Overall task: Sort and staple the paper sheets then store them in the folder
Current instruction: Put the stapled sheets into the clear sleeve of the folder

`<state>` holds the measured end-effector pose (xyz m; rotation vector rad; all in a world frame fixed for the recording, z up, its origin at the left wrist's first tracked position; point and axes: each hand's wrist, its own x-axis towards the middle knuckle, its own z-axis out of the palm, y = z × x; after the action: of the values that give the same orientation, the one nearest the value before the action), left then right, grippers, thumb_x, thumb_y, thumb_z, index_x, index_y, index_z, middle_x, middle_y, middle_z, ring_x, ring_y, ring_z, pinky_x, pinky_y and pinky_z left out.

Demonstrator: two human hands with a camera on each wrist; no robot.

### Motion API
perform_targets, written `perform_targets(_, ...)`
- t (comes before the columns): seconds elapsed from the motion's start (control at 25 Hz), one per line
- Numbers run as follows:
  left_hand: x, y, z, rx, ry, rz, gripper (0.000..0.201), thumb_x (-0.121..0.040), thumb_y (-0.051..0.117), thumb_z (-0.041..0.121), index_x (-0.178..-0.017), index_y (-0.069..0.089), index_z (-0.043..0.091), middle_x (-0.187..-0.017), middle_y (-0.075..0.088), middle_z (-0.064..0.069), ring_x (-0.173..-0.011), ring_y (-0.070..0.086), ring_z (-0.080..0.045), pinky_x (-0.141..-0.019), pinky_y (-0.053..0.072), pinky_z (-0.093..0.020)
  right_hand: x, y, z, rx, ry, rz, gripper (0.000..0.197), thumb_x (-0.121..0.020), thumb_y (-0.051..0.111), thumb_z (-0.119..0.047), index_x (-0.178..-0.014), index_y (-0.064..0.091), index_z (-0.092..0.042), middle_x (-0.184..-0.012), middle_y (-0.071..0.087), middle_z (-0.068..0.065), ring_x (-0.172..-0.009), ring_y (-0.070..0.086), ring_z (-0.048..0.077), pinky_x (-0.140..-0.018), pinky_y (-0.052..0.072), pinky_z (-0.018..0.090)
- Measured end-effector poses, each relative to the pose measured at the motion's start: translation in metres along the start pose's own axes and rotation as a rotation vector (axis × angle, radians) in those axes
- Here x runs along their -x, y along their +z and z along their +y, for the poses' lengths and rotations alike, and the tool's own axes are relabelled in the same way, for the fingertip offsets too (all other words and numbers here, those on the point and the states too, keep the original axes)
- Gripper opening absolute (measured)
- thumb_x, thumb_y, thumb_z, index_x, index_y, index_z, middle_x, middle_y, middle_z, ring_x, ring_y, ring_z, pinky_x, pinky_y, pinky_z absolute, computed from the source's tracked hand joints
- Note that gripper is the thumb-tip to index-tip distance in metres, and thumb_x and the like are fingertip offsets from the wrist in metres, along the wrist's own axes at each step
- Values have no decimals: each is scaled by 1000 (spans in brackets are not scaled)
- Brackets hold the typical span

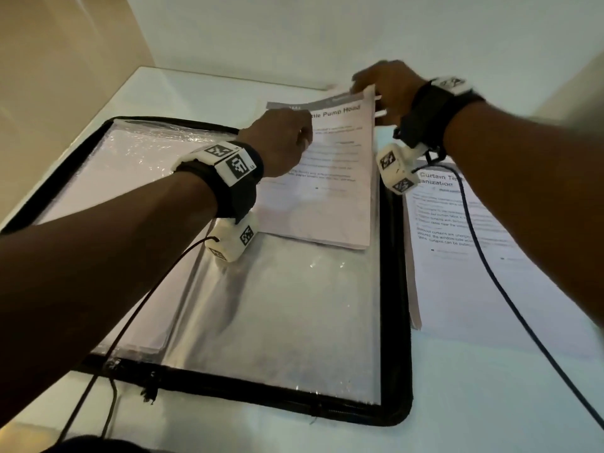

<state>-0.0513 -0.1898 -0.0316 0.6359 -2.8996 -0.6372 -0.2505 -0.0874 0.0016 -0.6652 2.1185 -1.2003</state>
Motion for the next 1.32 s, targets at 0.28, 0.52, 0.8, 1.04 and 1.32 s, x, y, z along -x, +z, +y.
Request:
perform_targets(0.28, -15, -1, -11, -11, 56, 7, 21, -98, 55, 9, -109, 68, 20, -109, 62, 3, -97, 59, -15, -82, 44, -24, -65, 36, -33, 914, -164, -206, 34, -93, 67, -16, -126, 70, -13, -126, 70, 6, -111, 68, 26, -81, 53, 29)
perform_targets(0.52, -12, -8, -5, -18, 46, 64, 20, -94, 59, 8, -108, 70, 18, -121, 66, -5, -113, 60, -27, -96, 49, -36, -43, 59, -28, 971, -371, -178, 29, -91, 65, -9, -119, 73, -3, -123, 71, 6, -98, 63, 21, -88, 46, 31)
perform_targets(0.8, -4, -8, -2, -46, 0, 128, 24, -94, 57, 4, -111, 69, 14, -122, 68, -9, -114, 61, -32, -93, 48, -36, -9, 64, -17, 858, -260, -163, 32, -90, 69, -18, -121, 71, -11, -112, 70, 6, -76, 62, 12, -69, 50, 21)
perform_targets(1.04, -1, -5, 2, 7, -48, 175, 24, -90, 56, 4, -112, 61, 11, -113, 67, -14, -104, 61, -32, -76, 43, -34, 7, 57, -14, 810, -252, -176, 36, -88, 69, -23, -123, 71, -14, -124, 70, 9, -98, 63, 20, -90, 52, 33)
perform_targets(1.32, 2, -3, 6, 61, -54, 165, 26, -89, 57, 1, -108, 54, 19, -107, 64, -13, -90, 59, -27, -72, 44, -32, 8, 53, -7, 1364, -510, -515, 31, -80, 74, -2, -109, 74, -11, -115, 71, 14, -97, 66, 41, -94, 53, 45)
